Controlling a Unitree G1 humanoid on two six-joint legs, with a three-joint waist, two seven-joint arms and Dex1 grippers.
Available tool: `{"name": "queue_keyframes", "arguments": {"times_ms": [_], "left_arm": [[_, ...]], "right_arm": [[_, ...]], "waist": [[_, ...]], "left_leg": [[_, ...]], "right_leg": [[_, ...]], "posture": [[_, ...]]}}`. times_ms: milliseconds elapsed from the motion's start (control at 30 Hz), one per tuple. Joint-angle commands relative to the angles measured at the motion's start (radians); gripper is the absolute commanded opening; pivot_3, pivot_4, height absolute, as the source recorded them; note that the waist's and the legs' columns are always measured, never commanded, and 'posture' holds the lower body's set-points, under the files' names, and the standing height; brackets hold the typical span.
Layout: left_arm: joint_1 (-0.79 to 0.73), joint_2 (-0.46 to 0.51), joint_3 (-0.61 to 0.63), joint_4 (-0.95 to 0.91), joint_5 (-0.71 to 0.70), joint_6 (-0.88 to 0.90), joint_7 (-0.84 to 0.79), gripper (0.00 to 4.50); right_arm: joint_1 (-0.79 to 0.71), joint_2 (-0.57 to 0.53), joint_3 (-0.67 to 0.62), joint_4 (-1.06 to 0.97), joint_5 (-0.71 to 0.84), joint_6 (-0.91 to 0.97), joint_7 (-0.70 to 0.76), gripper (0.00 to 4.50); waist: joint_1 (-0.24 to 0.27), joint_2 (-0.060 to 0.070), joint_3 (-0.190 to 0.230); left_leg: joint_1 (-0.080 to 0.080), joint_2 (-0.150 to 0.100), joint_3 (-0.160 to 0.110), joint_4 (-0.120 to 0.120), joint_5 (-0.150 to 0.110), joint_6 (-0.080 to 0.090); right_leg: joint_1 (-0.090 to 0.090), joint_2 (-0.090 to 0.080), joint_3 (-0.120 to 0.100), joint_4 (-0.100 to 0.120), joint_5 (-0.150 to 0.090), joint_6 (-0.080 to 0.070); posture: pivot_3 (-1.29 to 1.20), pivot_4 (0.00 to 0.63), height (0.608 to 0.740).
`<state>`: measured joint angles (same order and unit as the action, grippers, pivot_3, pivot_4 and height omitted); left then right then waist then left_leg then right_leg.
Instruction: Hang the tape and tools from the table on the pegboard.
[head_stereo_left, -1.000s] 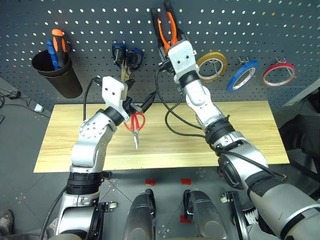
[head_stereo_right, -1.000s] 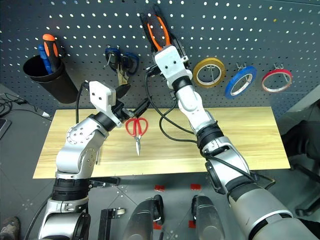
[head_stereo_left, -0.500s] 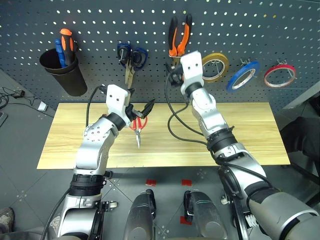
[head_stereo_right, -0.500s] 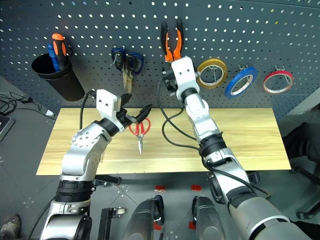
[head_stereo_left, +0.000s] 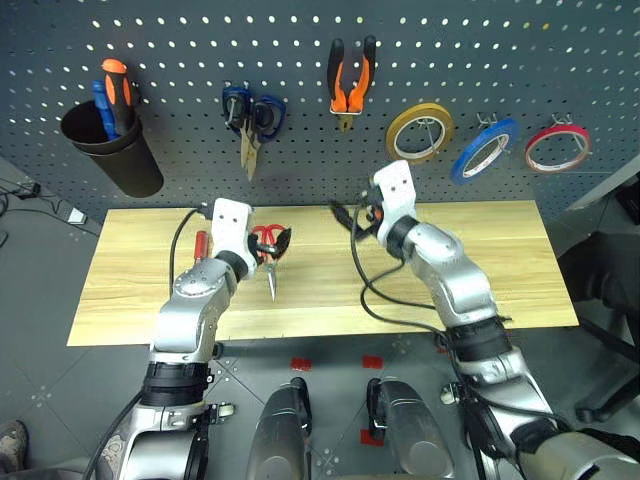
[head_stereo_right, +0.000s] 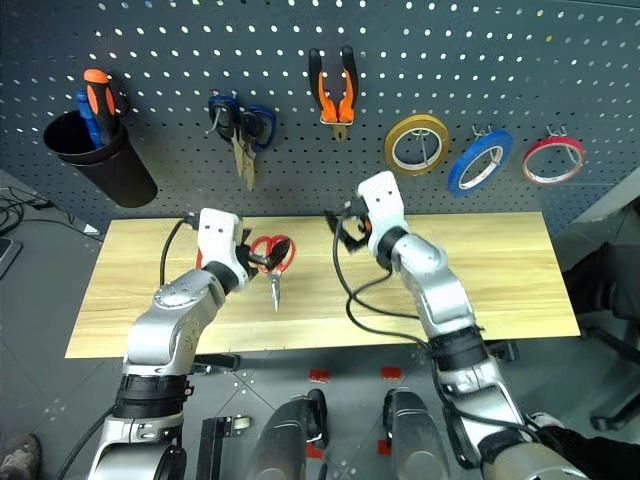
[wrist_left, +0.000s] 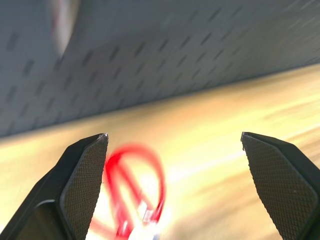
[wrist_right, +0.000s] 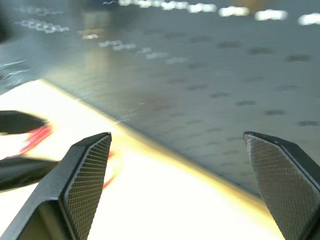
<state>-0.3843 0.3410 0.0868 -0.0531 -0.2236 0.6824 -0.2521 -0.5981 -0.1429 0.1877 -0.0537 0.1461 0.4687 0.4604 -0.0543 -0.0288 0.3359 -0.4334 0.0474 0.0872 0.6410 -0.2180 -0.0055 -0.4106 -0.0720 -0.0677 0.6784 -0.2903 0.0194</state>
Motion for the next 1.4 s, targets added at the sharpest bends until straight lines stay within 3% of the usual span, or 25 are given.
{"name": "queue_keyframes", "arguments": {"times_ms": [33, 233, 600, 900, 1000, 1400], "left_arm": [[0.033, -0.008, 0.010, -0.026, 0.023, 0.174, 0.075, 4.50], [0.024, -0.083, 0.028, 0.007, 0.026, 0.235, 0.159, 4.50], [-0.083, -0.167, 0.024, 0.251, 0.089, 0.204, 0.261, 4.50], [-0.159, -0.195, -0.015, 0.443, 0.108, 0.218, 0.219, 4.50], [-0.167, -0.196, -0.017, 0.470, 0.107, 0.223, 0.200, 3.95], [-0.138, -0.193, 0.034, 0.416, 0.082, 0.271, 0.160, 0.34]], "right_arm": [[0.088, -0.049, 0.052, -0.205, 0.066, 0.086, 0.091, 4.49], [0.122, -0.072, 0.065, -0.263, 0.093, 0.158, 0.101, 4.49], [0.133, -0.079, 0.051, -0.283, 0.130, 0.210, 0.100, 4.49], [0.138, -0.115, 0.033, -0.300, 0.187, 0.266, 0.129, 4.49], [0.142, -0.132, 0.039, -0.315, 0.195, 0.278, 0.141, 4.50], [0.148, -0.204, 0.029, -0.367, 0.207, 0.307, 0.147, 4.50]], "waist": [[0.000, 0.000, 0.000], [0.004, -0.001, 0.001], [0.006, -0.002, 0.001], [0.007, -0.002, 0.001], [0.006, -0.001, 0.001], [0.008, -0.001, 0.000]], "left_leg": [[0.000, 0.000, 0.000, 0.000, 0.000, 0.000], [0.000, 0.000, -0.001, 0.002, 0.000, 0.000], [0.000, -0.001, -0.001, 0.002, 0.000, 0.000], [0.001, -0.001, -0.001, 0.002, 0.000, 0.000], [0.002, -0.001, -0.001, 0.002, 0.000, 0.000], [0.003, -0.001, -0.001, 0.002, 0.000, 0.000]], "right_leg": [[0.000, 0.000, 0.000, 0.000, 0.000, 0.000], [0.000, 0.000, 0.000, 0.002, 0.000, 0.000], [0.000, 0.000, 0.000, 0.001, 0.000, 0.000], [0.002, 0.000, -0.001, 0.001, 0.000, 0.000], [0.003, 0.000, 0.000, 0.001, 0.000, 0.000], [0.004, -0.001, 0.000, 0.001, 0.000, 0.000]], "posture": [[-0.11, 0.366, 0.740], [-0.12, 0.369, 0.740], [-0.13, 0.374, 0.740], [-0.15, 0.375, 0.740], [-0.15, 0.378, 0.740], [-0.17, 0.376, 0.740]]}}
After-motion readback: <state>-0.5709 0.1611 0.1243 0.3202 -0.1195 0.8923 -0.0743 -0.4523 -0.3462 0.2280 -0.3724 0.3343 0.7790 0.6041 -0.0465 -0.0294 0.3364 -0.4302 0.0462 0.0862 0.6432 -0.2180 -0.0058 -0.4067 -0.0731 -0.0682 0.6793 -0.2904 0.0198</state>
